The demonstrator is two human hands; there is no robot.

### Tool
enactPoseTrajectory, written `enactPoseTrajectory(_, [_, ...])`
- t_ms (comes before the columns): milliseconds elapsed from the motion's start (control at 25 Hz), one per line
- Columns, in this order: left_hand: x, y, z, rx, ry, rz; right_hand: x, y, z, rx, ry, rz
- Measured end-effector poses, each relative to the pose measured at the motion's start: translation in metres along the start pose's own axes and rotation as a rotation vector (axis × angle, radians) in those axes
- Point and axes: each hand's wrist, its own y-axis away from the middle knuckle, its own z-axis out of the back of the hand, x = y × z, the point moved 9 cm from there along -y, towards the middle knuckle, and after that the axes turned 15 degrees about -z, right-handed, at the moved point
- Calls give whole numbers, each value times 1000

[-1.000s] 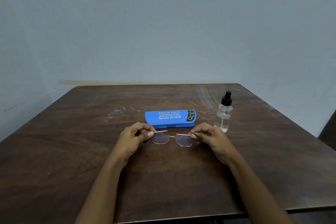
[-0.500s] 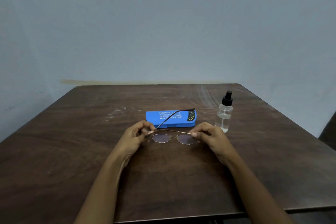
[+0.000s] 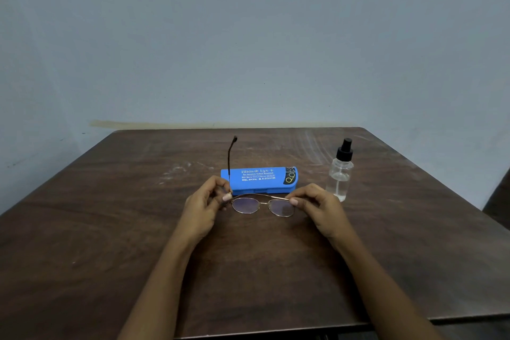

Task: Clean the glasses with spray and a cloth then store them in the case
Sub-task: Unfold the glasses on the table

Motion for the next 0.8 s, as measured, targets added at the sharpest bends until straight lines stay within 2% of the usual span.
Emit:
enactPoseTrajectory(160, [-4, -2, 2, -3, -124, -80, 6, 1, 2, -65, 107, 55])
enactPoseTrajectory(360, [-9, -2, 3, -19, -154, -130, 17, 4, -1, -111, 287, 152])
enactPoseTrajectory(640, [-10, -2, -1, 13, -210, -151, 21, 9, 3, -249, 343, 224])
enactPoseTrajectory(800, [-9, -3, 0, 2, -171, -142, 21, 9, 3, -275, 328, 246])
